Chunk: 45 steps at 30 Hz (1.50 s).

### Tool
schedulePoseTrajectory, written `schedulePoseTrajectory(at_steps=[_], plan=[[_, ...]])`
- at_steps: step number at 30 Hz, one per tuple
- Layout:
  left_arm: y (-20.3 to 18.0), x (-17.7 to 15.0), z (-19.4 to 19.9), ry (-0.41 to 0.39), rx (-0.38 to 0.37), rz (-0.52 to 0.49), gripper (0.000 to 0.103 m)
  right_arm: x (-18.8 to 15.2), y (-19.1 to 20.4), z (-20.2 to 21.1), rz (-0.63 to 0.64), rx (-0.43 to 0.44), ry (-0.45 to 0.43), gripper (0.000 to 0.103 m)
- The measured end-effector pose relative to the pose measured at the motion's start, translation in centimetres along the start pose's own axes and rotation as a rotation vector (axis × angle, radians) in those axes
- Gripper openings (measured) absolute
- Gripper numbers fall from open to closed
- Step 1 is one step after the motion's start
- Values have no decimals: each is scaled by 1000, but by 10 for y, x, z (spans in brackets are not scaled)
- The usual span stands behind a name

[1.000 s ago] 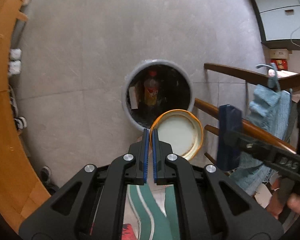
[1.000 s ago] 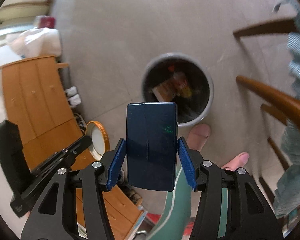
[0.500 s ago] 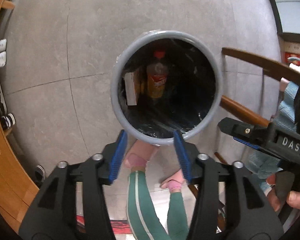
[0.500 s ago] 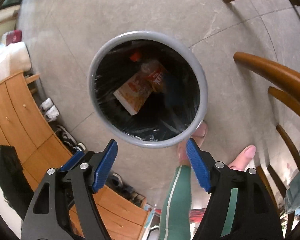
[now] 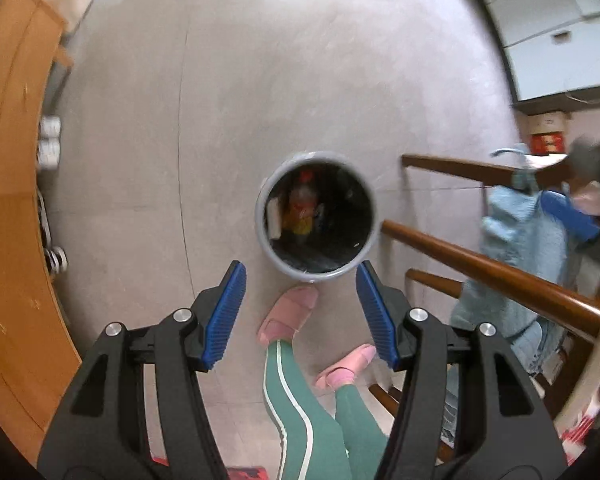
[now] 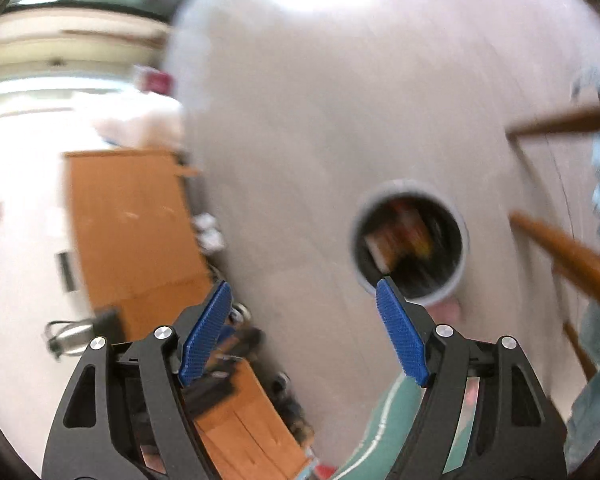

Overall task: Collect trash
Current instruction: 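Open both grippers to drop the tape and blue box into the bin, then return both grippers to the table toward the red can and white box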

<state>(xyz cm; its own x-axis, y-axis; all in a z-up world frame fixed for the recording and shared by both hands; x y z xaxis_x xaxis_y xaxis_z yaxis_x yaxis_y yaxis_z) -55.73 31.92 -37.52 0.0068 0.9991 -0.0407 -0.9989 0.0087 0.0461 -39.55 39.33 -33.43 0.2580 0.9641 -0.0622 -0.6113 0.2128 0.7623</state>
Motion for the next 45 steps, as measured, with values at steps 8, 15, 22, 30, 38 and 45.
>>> schedulePoseTrajectory(at_steps=[8,15,22,30,38,45], plan=[[-122,-4,145,-186,-129,-255,55,-26,35,201,103,-80,-251,75],[-290,-74,226,-259,-289,-602,55,-124,-38,364,-55,-154,-511,75],[-438,-193,250,-238,-352,-1013,62,-284,-136,509,-337,-241,-803,80],[-539,-317,254,-190,-353,-1338,65,-454,-220,562,-670,-265,-1020,80],[-597,-394,230,-123,-280,-1500,70,-539,-276,545,-849,-228,-1034,82],[-623,-417,203,-82,-207,-1517,70,-547,-299,525,-888,-175,-1008,82]])
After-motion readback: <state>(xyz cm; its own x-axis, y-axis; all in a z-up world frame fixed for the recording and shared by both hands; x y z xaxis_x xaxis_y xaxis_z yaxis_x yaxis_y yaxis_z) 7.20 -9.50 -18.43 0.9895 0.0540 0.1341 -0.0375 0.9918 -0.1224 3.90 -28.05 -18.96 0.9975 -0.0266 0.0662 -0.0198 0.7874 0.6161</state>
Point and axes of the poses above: each gripper's, at about its wrist camera, not at the fingertips, and z roughly against the way its jaws point, y to its left, x to its top, the point moved 3 cm from there along -z, roughly the way its jaws point, and after that the axes turned 13 degrees about x, right-handed, at the moved point
